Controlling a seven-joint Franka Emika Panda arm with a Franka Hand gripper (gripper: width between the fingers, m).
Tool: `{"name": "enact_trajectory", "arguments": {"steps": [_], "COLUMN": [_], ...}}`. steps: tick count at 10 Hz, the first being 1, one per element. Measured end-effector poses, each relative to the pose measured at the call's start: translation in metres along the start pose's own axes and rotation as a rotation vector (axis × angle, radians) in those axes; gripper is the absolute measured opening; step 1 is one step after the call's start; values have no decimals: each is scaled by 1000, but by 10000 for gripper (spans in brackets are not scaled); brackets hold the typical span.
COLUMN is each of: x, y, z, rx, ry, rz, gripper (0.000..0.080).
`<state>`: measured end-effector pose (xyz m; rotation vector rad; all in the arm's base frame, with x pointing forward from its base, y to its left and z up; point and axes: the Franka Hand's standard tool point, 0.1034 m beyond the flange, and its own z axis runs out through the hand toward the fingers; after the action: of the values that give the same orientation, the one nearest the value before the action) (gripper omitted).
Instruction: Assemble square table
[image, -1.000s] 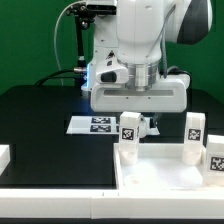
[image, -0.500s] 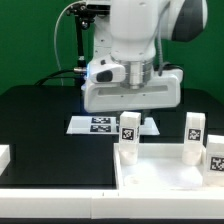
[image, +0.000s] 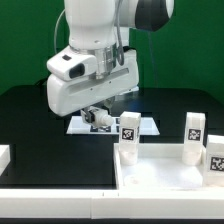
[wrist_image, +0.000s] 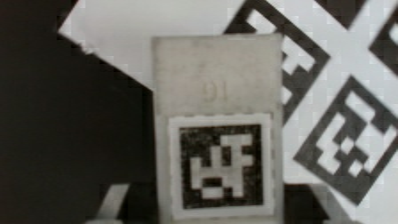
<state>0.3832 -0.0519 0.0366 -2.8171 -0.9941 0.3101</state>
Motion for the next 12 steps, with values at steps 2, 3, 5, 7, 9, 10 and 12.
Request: {"name": "enact_trajectory", "arguments": {"steps": [2, 3, 5, 7, 9, 10, 12], "x": [-2, -1, 8, 3, -3, -8, -17], "y": [8, 22, 40, 32, 37, 41, 61], "z": [-1, -4, -9, -18, -17, -17, -23], "rx": [-24, -71, -107, -138, -141, -139, -114], "ry": [-4, 6, -28, -10, -51, -69, -100], "rz": [-177, -326, -672, -768, -877, -993, -1306], "gripper": [284, 284, 284, 284, 284, 284, 284]}}
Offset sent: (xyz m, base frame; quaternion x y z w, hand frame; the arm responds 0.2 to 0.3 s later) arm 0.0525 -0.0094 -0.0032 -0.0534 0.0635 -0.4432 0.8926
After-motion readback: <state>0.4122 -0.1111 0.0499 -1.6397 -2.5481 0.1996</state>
